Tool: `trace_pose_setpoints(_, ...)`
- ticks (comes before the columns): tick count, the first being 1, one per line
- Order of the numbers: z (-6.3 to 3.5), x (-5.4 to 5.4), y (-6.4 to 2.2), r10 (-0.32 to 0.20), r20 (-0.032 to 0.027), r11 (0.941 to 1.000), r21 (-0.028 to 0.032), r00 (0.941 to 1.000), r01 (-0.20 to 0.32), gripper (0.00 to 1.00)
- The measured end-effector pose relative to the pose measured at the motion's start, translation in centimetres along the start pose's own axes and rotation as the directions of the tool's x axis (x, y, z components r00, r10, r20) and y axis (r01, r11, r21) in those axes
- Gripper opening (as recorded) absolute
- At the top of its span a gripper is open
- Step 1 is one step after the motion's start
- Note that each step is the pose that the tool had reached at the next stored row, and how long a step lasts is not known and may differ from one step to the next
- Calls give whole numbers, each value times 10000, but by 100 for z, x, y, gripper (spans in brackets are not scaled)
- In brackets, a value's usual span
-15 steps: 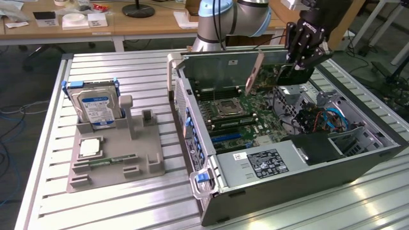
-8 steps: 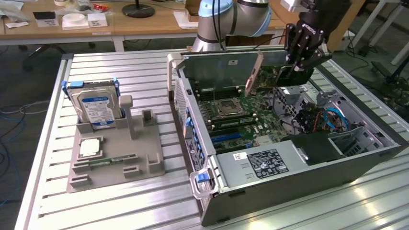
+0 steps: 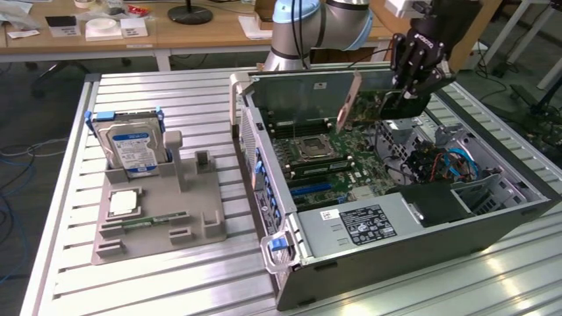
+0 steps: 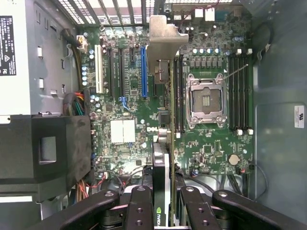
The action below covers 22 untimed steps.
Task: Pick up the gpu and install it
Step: 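Insert the gpu into the slot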
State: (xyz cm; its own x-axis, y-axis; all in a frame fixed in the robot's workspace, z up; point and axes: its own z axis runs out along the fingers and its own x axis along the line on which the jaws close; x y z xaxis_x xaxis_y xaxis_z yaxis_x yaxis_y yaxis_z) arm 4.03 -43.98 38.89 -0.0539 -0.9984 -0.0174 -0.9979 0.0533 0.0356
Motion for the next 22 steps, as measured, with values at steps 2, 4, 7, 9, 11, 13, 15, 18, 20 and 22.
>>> trace_pose_setpoints(2,13,0,0,0,0,10000,0,10000,0,27)
trace_pose_setpoints(4,29,1,-1,0,0,10000,0,10000,0,27)
trace_pose_setpoints(7,55,1,-1,0,0,10000,0,10000,0,27)
trace_pose_setpoints(9,70,1,-1,0,0,10000,0,10000,0,27)
trace_pose_setpoints(11,79,1,-1,0,-1,10000,0,10000,0,27)
trace_pose_setpoints(13,79,2,-1,0,-3,10000,0,10000,0,27)
trace_pose_setpoints(15,80,2,-1,0,-1,10000,0,10000,0,27)
trace_pose_setpoints(18,81,1,-2,0,0,10000,0,10000,0,27)
trace_pose_setpoints(20,94,5,51,-1,-1,10000,0,10000,1,27)
trace_pose_setpoints(22,99,7,94,-1,1,10000,0,10000,1,27)
